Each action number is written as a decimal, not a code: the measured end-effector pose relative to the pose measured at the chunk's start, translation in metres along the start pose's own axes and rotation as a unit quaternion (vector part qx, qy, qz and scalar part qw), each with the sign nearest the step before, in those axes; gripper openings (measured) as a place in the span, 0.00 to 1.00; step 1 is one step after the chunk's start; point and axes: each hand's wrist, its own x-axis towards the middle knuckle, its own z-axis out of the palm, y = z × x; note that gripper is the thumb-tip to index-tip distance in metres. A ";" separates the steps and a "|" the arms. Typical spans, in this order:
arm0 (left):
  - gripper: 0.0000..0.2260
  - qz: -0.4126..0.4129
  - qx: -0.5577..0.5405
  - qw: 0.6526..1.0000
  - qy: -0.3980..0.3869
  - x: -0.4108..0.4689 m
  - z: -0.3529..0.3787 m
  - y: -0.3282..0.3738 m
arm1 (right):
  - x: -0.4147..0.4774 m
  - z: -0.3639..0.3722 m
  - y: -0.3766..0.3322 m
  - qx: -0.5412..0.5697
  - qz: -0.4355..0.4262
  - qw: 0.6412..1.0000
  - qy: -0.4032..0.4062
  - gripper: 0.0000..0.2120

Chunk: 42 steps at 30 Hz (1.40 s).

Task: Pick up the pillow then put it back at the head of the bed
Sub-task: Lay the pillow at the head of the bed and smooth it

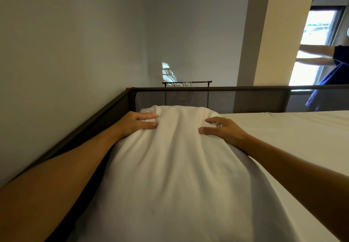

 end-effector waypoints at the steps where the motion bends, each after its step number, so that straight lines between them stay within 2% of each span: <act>1: 0.17 -0.001 0.005 1.000 0.003 0.000 -0.004 0.004 | -0.001 -0.001 -0.004 0.005 0.001 1.000 0.003 0.31; 11: 0.17 -0.017 0.017 1.000 0.010 -0.030 -0.037 0.015 | -0.010 0.011 -0.031 0.040 0.011 0.999 -0.028 0.31; 20: 0.16 -0.022 0.009 0.999 0.026 -0.041 -0.019 -0.018 | -0.014 0.028 -0.014 0.012 0.019 0.999 -0.039 0.31; 23: 0.17 -0.036 0.012 0.999 0.021 -0.042 -0.017 -0.021 | -0.016 0.030 -0.006 -0.003 0.016 0.999 -0.044 0.32; 32: 0.20 -0.012 -0.004 0.999 0.038 -0.032 -0.027 -0.008 | -0.012 0.022 -0.007 0.006 0.002 1.000 -0.028 0.32; 37: 0.22 -0.056 0.004 0.998 0.006 -0.044 -0.017 -0.033 | -0.014 0.030 0.007 -0.038 0.013 0.998 -0.057 0.35; 40: 0.20 -0.094 0.006 0.996 -0.004 -0.043 -0.019 -0.038 | -0.016 0.028 0.014 -0.052 0.017 0.996 -0.070 0.35; 42: 0.28 -0.112 0.037 0.993 -0.020 -0.038 -0.027 -0.041 | -0.014 0.024 0.019 -0.078 0.028 0.992 -0.095 0.36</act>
